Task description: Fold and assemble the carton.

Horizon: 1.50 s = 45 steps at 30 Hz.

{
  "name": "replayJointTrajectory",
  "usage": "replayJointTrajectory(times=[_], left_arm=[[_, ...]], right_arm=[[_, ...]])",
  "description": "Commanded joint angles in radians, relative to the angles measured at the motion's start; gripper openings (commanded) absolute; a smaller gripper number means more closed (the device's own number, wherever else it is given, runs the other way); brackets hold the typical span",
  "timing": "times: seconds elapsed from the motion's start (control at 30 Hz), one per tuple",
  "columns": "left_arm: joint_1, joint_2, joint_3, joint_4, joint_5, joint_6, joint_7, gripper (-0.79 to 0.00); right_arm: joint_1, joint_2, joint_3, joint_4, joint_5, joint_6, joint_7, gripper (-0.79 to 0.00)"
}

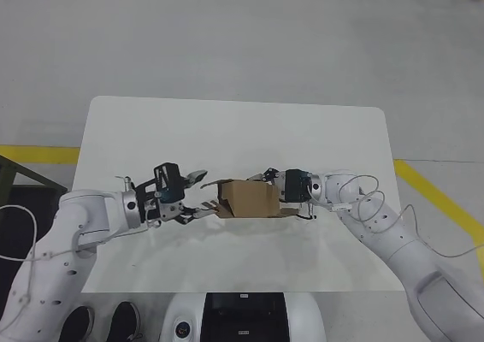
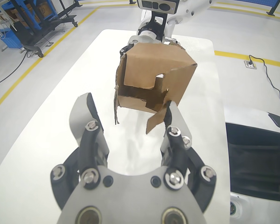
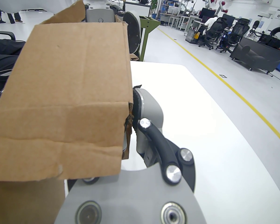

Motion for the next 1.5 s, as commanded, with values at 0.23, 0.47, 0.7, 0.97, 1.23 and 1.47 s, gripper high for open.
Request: replayJointTrajectory(times=[0.23, 0.47, 0.7, 0.97, 1.23, 1.47], left_arm=[[-0.011, 0.002, 0.018, 0.0, 0.008, 0.012, -0.014, -0.157], [-0.007, 0.003, 0.012, -0.002, 0.016, 0.041, -0.005, -0.166], [-0.006, 0.004, 0.017, -0.005, 0.025, 0.055, 0.004, -0.394], [0.0, 0.006, 0.022, -0.014, 0.036, 0.057, 0.017, -0.536], [0.012, 0.008, 0.021, -0.02, 0.052, 0.055, 0.031, -0.557], [0.008, 0.012, -0.006, -0.003, 0.062, 0.059, 0.029, -0.283]], right_arm=[[0.0, 0.0, 0.0, 0.0, 0.0, 0.0, 0.0, -0.785], [0.0, 0.0, 0.0, 0.0, 0.0, 0.0, 0.0, -0.785], [0.0, 0.0, 0.0, 0.0, 0.0, 0.0, 0.0, -0.785], [-0.01, 0.0, 0.004, -0.009, 0.01, 0.014, 0.019, -0.785], [-0.043, 0.01, 0.041, -0.065, 0.059, 0.015, 0.106, -0.785], [-0.055, 0.017, 0.07, -0.076, 0.086, 0.002, 0.143, -0.785]])
